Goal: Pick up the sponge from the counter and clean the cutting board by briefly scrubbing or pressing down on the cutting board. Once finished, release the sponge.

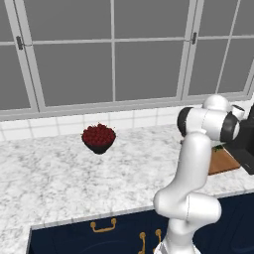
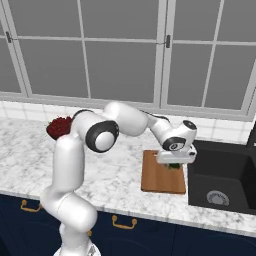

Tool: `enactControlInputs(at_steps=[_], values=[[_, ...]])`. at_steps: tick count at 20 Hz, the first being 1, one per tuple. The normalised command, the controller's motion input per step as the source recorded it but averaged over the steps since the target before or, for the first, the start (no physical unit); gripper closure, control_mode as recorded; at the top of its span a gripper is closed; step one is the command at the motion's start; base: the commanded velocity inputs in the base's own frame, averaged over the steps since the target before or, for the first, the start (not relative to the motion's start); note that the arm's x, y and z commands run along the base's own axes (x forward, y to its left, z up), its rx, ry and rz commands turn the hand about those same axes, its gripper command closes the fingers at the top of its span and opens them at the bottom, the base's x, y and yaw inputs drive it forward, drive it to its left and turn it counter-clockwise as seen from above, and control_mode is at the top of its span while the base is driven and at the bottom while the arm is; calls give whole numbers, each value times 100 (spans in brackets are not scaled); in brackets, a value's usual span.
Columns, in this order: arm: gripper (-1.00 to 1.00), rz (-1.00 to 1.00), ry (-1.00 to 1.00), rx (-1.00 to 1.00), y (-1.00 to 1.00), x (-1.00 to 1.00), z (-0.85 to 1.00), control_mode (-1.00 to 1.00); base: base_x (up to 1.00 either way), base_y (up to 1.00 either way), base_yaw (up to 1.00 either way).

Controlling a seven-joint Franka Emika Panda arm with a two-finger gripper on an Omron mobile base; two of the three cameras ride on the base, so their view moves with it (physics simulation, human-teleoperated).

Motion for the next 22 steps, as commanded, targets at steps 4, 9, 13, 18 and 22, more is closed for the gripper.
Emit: enactControlInputs(at_steps=[4, 9, 13, 18, 22], values=[[100, 0, 0, -1, 81, -38, 0, -100, 0, 0, 0], [100, 0, 0, -2, 77, -41, 0, -100, 0, 0, 0], [100, 0, 0, -4, 79, -40, -8, -100, 0, 0, 0], [100, 0, 0, -1, 33, -48, -9, -100, 0, 0, 0], [100, 0, 0, 0, -33, -45, -17, -100, 0, 0, 0]])
